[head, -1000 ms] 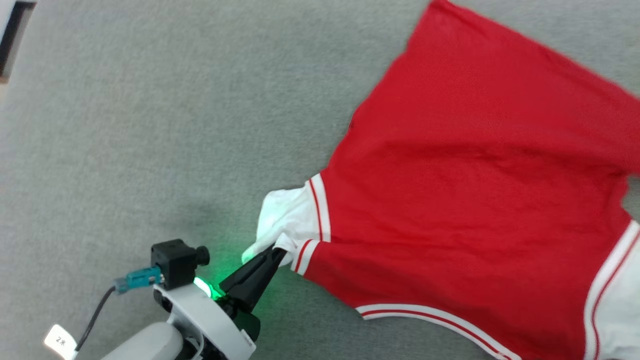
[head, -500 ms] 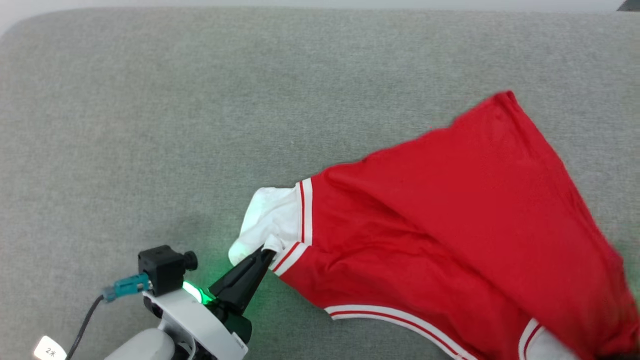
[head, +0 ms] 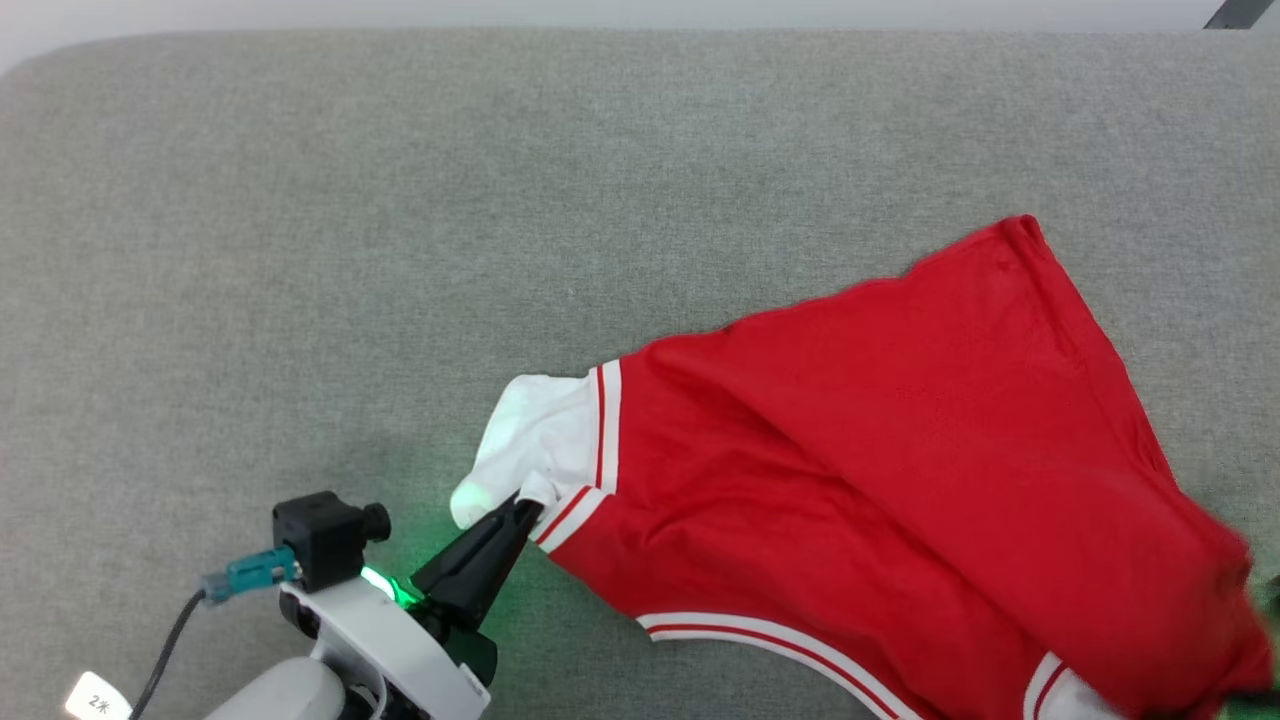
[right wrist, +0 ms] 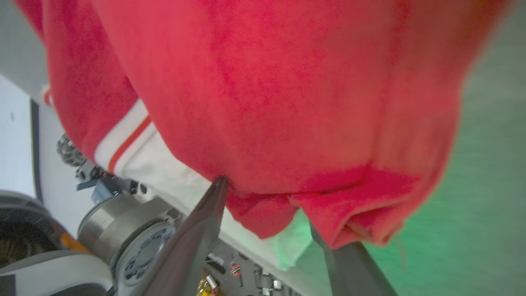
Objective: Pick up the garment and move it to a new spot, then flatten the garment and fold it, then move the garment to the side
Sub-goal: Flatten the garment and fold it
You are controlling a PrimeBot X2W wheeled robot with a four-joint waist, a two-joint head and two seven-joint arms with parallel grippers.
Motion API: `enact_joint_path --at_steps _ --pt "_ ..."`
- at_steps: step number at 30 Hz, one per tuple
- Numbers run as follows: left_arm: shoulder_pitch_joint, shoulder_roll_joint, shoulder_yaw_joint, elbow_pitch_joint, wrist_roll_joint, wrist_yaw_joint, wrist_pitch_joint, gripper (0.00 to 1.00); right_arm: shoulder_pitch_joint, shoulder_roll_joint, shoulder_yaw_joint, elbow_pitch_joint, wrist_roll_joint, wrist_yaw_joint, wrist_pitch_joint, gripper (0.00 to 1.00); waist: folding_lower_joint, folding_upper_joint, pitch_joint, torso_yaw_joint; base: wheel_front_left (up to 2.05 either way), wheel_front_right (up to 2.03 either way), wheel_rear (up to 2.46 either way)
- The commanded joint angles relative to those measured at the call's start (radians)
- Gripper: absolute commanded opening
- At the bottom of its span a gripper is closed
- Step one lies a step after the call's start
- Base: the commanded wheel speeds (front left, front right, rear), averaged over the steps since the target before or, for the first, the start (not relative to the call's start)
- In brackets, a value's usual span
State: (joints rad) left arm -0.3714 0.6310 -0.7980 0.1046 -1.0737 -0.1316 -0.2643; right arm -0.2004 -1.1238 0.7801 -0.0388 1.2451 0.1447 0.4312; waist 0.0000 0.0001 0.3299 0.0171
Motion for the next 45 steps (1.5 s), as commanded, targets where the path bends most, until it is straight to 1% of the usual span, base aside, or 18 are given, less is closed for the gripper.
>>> enact_joint_path --at_steps 1,4,5,8,11,14,17,18,19,21,22,25,29,36,37,38,39,45 --pt "0.011 -0.008 0.005 -0.004 0.002 0.002 0.001 0.00 0.005 -0.064 -0.080 0.006 0.012 -0.022 -0.021 1.00 0.0000 -0.0001 -0.002 0.003 0.00 0.00 0.00" --pt "0.019 -0.014 0.006 -0.003 0.011 0.002 0.001 0.00 0.033 -0.138 -0.175 -0.040 0.043 -0.015 -0.044 1.00 0.0000 -0.0001 -0.003 0.007 0.00 0.00 0.00" --pt "0.019 -0.014 0.006 -0.003 0.011 0.002 0.001 0.00 0.033 -0.138 -0.175 -0.040 0.043 -0.015 -0.044 1.00 0.0000 -0.0001 -0.003 0.007 0.00 0.00 0.00" --pt "0.013 -0.025 -0.006 -0.003 0.019 0.002 0.001 0.00 0.024 -0.206 -0.282 -0.053 0.053 -0.015 -0.070 1.00 0.0000 -0.0001 -0.003 0.021 0.00 0.00 0.00" --pt "-0.004 -0.033 -0.016 -0.003 0.023 0.002 0.001 0.00 -0.026 -0.200 -0.369 -0.077 0.021 -0.015 -0.091 1.00 0.0000 -0.0001 0.004 0.036 0.00 0.00 0.00" --pt "-0.021 -0.048 -0.033 -0.001 0.027 0.002 0.001 0.00 -0.107 -0.114 -0.413 -0.076 -0.068 -0.015 -0.082 1.00 0.0000 -0.0001 0.017 0.056 0.00 0.00 0.00" --pt "-0.045 -0.057 -0.053 0.004 0.025 0.002 0.001 0.00 -0.229 0.010 -0.395 -0.058 -0.180 -0.015 -0.015 1.00 0.0000 -0.0001 0.031 0.077 0.00 0.00 0.00" --pt "-0.053 -0.061 -0.060 0.006 0.022 0.002 0.001 0.00 -0.270 0.054 -0.381 -0.041 -0.214 -0.015 0.011 1.00 0.0000 -0.0001 0.035 0.084 0.00 0.00 0.00" --pt "-0.071 -0.069 -0.072 0.010 0.017 0.002 0.001 0.00 -0.355 0.138 -0.340 0.006 -0.283 -0.015 0.063 1.00 0.0000 -0.0001 0.046 0.099 0.00 0.00 0.00" --pt "-0.085 -0.075 -0.084 0.014 0.012 0.002 0.002 0.00 -0.434 0.205 -0.300 0.068 -0.335 -0.015 0.102 1.00 0.0000 -0.0001 0.055 0.112 0.00 0.00 0.00" --pt "-0.101 -0.083 -0.094 0.018 0.010 0.002 0.001 0.00 -0.500 0.251 -0.259 0.133 -0.374 -0.015 0.131 1.00 0.0000 -0.0001 0.065 0.124 0.00 0.00 0.00" --pt "-0.120 -0.098 -0.103 0.023 0.008 0.002 0.001 0.00 -0.599 0.302 -0.177 0.250 -0.414 -0.015 0.158 1.00 0.0000 -0.0001 0.084 0.140 0.00 0.00 0.00" --pt "-0.134 -0.112 -0.106 0.026 0.011 0.002 0.001 0.00 -0.664 0.296 -0.096 0.340 -0.454 -0.015 0.160 1.00 0.0000 -0.0001 0.101 0.151 0.00 0.00 0.00" --pt "-0.142 -0.117 -0.100 0.033 0.013 0.002 0.001 0.00 -0.689 0.303 -0.014 0.424 -0.406 -0.015 0.168 1.00 0.0000 -0.0001 0.115 0.144 0.00 0.00 0.00" --pt "-0.144 -0.117 -0.099 0.034 0.013 0.002 0.001 0.00 -0.689 0.307 0.000 0.428 -0.395 -0.015 0.169 0.86 0.0000 -0.0001 0.116 0.142 0.00 0.00 0.00" --pt "-0.147 -0.117 -0.099 0.036 0.012 0.002 0.001 0.00 -0.691 0.310 0.014 0.431 -0.386 -0.015 0.171 0.38 0.0000 -0.0001 0.117 0.140 0.00 0.00 0.00" --pt "-0.149 -0.118 -0.099 0.037 0.011 0.002 0.001 0.00 -0.694 0.314 0.023 0.432 -0.374 -0.015 0.171 0.01 0.0000 -0.0001 0.119 0.138 0.00 0.00 0.00" --pt "-0.194 -0.098 -0.118 0.028 -0.015 0.002 0.001 0.00 -0.759 0.308 0.021 0.449 -0.340 -0.015 0.103 0.00 0.0000 -0.0001 0.127 0.130 0.00 0.00 0.00"
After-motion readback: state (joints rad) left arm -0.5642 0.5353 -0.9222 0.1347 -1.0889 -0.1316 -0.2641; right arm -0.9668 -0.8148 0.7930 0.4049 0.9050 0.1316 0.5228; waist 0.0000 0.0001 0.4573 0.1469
